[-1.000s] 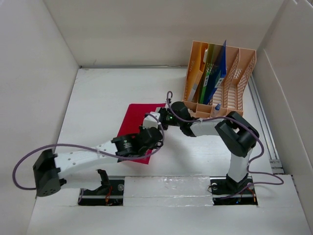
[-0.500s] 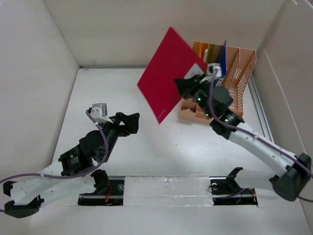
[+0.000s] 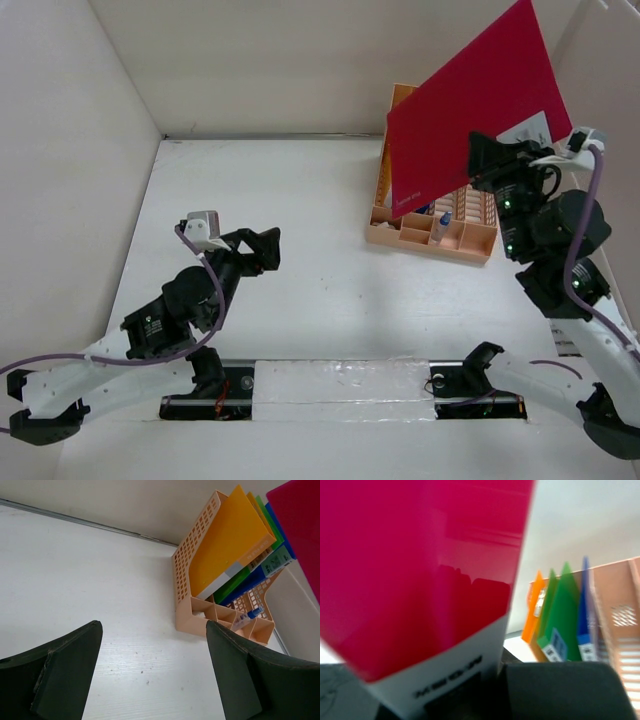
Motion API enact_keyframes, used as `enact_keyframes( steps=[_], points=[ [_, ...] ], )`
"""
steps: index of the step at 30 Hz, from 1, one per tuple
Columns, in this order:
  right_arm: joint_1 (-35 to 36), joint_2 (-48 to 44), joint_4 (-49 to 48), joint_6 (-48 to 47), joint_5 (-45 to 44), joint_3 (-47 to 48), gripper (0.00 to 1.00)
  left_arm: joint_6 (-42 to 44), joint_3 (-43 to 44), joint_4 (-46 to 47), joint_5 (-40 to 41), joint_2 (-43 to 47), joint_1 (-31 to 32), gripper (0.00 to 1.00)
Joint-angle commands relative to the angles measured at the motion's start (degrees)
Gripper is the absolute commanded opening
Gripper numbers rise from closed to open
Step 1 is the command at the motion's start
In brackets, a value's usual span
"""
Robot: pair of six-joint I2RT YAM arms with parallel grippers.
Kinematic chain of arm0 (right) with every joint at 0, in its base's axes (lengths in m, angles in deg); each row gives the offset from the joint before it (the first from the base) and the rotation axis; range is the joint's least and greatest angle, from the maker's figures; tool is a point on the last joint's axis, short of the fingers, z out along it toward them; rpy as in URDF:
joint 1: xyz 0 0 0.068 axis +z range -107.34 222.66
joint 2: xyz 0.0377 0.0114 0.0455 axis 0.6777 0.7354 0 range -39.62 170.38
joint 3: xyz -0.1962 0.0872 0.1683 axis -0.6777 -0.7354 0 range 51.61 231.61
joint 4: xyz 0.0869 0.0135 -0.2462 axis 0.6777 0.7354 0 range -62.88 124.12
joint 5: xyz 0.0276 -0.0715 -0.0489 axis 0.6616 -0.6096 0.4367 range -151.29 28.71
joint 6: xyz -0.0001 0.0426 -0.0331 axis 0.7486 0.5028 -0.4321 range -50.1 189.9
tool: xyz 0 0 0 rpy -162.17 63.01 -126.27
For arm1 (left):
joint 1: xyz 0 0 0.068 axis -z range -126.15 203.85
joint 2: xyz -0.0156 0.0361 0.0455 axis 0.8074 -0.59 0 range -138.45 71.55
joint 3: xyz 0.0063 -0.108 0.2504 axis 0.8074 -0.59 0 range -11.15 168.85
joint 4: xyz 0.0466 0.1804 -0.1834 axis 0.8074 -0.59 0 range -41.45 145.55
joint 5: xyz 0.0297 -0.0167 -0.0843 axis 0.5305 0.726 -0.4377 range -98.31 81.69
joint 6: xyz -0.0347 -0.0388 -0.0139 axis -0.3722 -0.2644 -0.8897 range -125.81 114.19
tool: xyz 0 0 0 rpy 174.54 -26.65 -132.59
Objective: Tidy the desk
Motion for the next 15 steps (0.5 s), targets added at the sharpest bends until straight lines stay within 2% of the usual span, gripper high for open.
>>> enact_keyframes(
  steps=[1, 7, 15],
  points=[
    [0.26, -2.31, 7.41, 0.20, -4.81, 4.84, 0.00, 1.56, -0.03, 2.23, 0.97, -1.26, -0.06, 0.81],
    [1.84, -2.22, 12.69, 1.00, -15.43, 6.70, 0.00, 1.82, -0.29, 2.67, 0.27, -2.05, -0.06, 0.81],
    [3.42, -6.18, 13.92, 1.26, -15.90, 6.52, 0.00, 1.82, -0.47, 3.02, 0.18, -3.19, -0.06, 0.80]
  ],
)
